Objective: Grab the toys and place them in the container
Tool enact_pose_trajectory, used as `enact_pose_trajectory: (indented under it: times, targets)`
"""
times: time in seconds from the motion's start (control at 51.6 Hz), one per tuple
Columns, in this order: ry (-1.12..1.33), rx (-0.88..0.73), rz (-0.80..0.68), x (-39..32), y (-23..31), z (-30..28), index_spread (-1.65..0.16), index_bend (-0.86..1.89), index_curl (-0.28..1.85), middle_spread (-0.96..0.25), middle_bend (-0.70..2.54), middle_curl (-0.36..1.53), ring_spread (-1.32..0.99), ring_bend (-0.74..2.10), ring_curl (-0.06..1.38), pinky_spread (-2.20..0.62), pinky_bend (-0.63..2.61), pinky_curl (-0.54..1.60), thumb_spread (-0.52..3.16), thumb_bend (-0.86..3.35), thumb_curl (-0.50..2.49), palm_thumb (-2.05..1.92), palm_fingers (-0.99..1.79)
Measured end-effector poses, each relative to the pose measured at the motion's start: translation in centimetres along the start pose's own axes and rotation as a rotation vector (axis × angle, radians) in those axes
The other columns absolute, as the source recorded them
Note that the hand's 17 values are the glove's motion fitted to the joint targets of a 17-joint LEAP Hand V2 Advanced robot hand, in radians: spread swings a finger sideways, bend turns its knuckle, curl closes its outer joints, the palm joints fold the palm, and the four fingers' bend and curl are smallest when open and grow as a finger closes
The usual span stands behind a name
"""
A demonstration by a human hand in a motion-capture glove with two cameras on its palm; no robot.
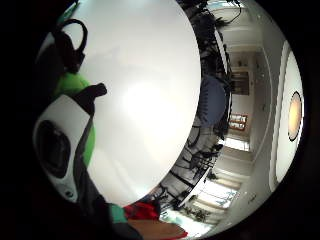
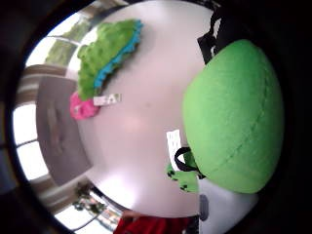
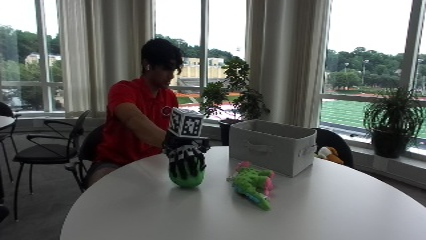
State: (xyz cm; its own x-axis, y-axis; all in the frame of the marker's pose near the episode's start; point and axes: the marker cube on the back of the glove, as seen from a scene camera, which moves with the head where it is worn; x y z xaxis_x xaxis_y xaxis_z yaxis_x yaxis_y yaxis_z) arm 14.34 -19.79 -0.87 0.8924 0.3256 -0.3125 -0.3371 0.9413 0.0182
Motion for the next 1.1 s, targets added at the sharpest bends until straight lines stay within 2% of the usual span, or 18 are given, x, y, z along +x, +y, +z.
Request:
enact_pose_trajectory:
  times: [0.155, 0.446, 0.794, 1.027, 1.104]
  targets:
    - [-0.025, 0.029, -0.002, 0.6, 0.6, -2.2, -0.40, 0.19, 0.33, -0.31, 0.38, 0.36, -0.43, 0.84, 0.44, -0.36, 1.08, 0.30, 1.00, 0.13, 0.63, 0.62, 0.86]
    - [-0.068, 0.123, 0.026, 1.6, 2.0, -11.3, -0.42, 0.19, 0.40, -0.37, 0.36, 0.41, -0.47, 0.81, 0.43, -0.38, 1.02, 0.31, 0.80, 0.07, 0.74, 0.65, 0.90]
    - [-0.014, 0.281, -0.077, -5.3, 2.3, -22.1, -0.45, 0.12, 0.42, -0.39, 0.32, 0.47, -0.48, 0.83, 0.45, -0.39, 1.07, 0.34, 0.74, 0.00, 0.82, 0.64, 0.85]
    - [-0.008, 0.276, -0.081, -6.6, 3.2, -23.2, -0.46, 0.13, 0.42, -0.40, 0.31, 0.51, -0.47, 0.85, 0.46, -0.39, 1.11, 0.36, 0.74, -0.01, 0.87, 0.64, 0.82]
    - [-0.027, 0.299, -0.134, -10.8, 3.7, -26.4, -0.46, 0.13, 0.41, -0.40, 0.31, 0.53, -0.47, 0.85, 0.46, -0.39, 1.12, 0.36, 0.74, -0.01, 0.88, 0.64, 0.81]
